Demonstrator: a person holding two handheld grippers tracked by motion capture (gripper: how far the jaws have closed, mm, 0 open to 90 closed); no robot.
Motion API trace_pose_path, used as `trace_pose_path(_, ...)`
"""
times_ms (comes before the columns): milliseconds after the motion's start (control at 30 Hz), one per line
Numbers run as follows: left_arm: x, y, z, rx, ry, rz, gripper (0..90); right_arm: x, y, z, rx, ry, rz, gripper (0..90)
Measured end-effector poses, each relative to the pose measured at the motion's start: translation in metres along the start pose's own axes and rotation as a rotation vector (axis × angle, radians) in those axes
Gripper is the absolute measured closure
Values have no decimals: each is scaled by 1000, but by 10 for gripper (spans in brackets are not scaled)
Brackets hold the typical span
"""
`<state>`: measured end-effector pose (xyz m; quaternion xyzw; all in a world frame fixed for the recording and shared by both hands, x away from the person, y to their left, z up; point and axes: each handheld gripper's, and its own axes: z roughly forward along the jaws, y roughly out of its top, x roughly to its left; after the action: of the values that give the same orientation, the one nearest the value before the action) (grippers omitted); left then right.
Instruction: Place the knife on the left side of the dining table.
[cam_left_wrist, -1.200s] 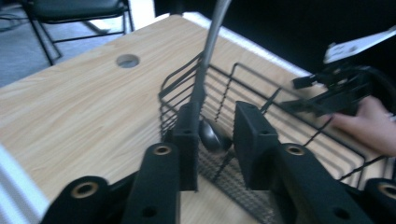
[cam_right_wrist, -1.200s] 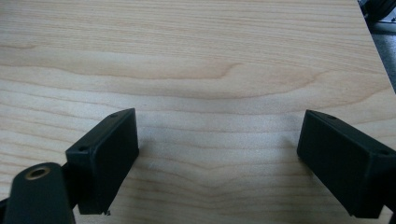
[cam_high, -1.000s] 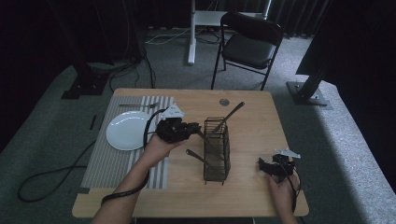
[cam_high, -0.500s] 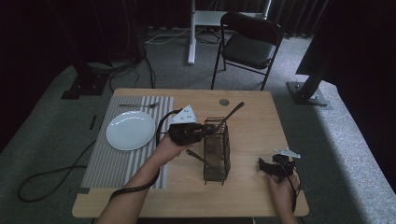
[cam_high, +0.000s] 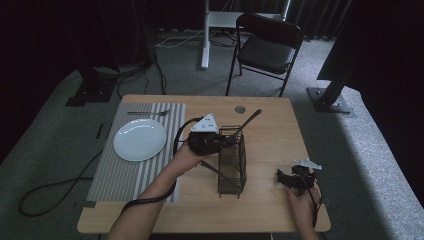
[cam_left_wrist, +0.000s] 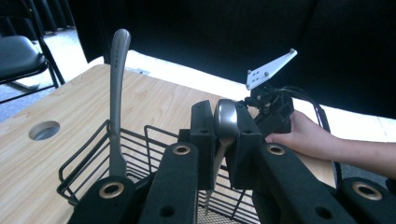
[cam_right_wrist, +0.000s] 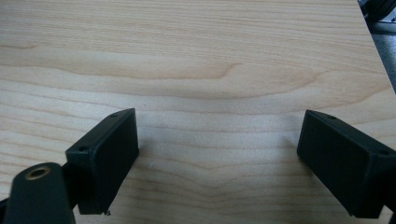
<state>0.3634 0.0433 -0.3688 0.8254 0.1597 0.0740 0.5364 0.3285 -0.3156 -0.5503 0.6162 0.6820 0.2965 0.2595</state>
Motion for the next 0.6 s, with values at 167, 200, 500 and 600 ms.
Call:
trace_pose_path(167, 1, 0, -1, -15, -20, -17, 836, 0, 0, 0, 0, 0, 0, 120)
trace_pose_path(200, 1, 0, -1, -13, -19, -13, 837, 0, 0, 0, 0, 0, 0, 120)
trace_pose_path(500, 2, 9, -9, -46, -1, -28, 839, 0, 0, 0, 0, 0, 0, 120)
trace_pose_path(600, -1, 14, -12, -50, -3, -8, 839, 0, 0, 0, 0, 0, 0, 120)
